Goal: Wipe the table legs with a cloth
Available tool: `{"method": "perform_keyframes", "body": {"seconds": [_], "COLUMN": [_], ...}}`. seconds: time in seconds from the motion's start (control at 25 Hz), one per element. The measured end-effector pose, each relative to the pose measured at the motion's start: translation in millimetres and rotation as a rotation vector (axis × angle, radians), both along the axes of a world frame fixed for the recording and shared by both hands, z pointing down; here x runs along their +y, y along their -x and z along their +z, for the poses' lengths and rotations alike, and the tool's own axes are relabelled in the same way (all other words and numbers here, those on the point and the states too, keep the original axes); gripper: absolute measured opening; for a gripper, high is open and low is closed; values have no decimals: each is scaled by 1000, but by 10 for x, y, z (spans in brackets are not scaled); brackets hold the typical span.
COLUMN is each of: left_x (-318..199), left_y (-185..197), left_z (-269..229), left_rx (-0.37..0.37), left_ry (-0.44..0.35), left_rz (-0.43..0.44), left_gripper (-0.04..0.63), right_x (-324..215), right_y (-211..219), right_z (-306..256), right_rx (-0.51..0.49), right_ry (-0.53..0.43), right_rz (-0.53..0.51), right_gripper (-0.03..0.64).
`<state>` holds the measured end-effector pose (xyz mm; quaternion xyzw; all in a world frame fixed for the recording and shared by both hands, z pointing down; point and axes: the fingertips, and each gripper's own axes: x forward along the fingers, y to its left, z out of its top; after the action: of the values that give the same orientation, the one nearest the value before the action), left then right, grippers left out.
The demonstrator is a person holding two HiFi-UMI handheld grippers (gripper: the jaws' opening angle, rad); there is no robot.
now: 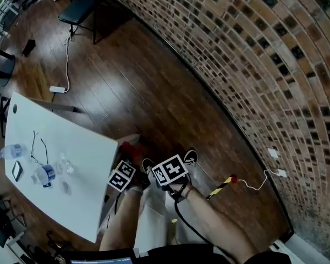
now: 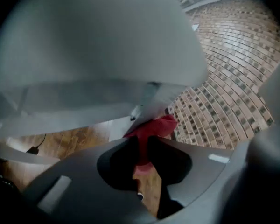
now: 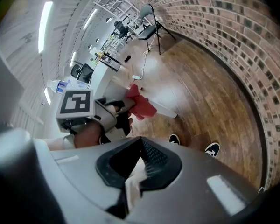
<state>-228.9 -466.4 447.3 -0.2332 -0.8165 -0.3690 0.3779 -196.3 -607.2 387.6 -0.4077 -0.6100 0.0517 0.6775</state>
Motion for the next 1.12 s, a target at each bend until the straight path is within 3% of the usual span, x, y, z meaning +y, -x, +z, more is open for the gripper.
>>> {"method": "perform_keyframes", "body": {"seconds": [0.12, 0.28, 0.56, 1.12], "left_x": [58, 71, 111, 98], "left_y": [-137, -12, 66, -107], "left_z": [194, 451, 1134, 2623], "left_rx": [25, 28, 61, 181], "left_ry": [-11, 23, 16, 19], "left_rz": [-83, -52, -114, 13], "left_gripper": [66, 66, 66, 66], "right_x": [-52, -110, -132, 16], "right_y": [-65, -39, 56, 218], "right_z": [290, 612, 1286, 2412], "right_rx": [46, 87, 118, 141], "right_ry": [-1, 30, 54, 68], "right_rz": [-25, -13, 8, 14], "right_gripper": [-6, -6, -6, -6]}}
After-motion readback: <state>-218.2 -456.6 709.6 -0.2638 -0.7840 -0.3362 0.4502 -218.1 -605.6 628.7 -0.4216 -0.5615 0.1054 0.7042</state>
